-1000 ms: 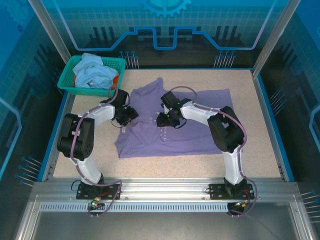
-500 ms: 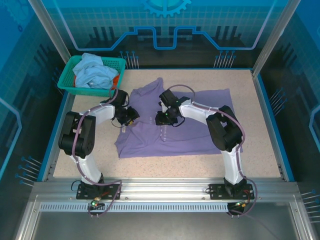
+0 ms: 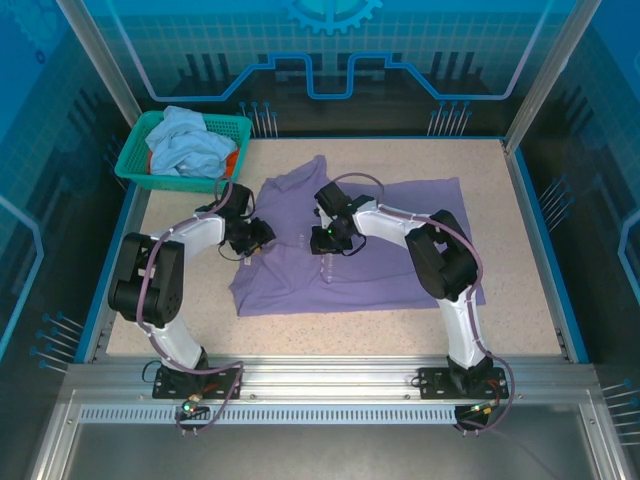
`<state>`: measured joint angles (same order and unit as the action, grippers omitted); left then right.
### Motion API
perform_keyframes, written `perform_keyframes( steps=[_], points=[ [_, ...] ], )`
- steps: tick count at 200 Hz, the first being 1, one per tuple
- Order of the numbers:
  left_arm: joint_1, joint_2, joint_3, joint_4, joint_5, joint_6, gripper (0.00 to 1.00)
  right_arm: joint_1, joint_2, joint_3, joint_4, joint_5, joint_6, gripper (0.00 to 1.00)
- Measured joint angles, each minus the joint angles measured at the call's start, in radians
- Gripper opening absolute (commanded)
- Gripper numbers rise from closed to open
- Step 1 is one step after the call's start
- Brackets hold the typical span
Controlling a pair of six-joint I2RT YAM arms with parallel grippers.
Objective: Fold and stack the t-shirts
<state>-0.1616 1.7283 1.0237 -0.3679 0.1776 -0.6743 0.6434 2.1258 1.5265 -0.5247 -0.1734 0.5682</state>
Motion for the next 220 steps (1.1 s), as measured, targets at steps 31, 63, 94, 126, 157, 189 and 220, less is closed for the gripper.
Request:
perform_keyframes(
  steps=[31, 63, 94, 126, 157, 189, 220],
  points=[
    [0.0, 0.006, 0.0, 0.0, 0.007, 0.004, 0.27, 0.0, 0.0, 0.0, 0.002, -0.003, -0.007, 0.07],
    [0.0, 0.018, 0.0, 0.0, 0.024, 0.005, 0.12, 0.004, -0.01, -0.029, 0.035, -0.003, -0.017, 0.0],
    [0.0, 0.018, 0.0, 0.001, 0.029, 0.005, 0.18, 0.013, -0.066, -0.104, 0.094, -0.003, -0.032, 0.0],
    [0.0, 0.012, -0.007, 0.006, 0.024, 0.0, 0.52, 0.047, -0.161, -0.185, 0.164, 0.002, -0.072, 0.0],
    [0.0, -0.048, -0.04, 0.001, -0.005, -0.037, 0.69, 0.107, -0.218, -0.2, 0.217, 0.016, -0.127, 0.0],
    [0.0, -0.164, -0.098, 0.0, -0.002, -0.118, 0.75, 0.16, -0.226, -0.207, 0.246, 0.037, -0.182, 0.0],
    [0.0, -0.225, -0.156, 0.026, 0.057, -0.221, 0.77, 0.201, -0.239, -0.252, 0.277, 0.037, -0.24, 0.0]
  ],
)
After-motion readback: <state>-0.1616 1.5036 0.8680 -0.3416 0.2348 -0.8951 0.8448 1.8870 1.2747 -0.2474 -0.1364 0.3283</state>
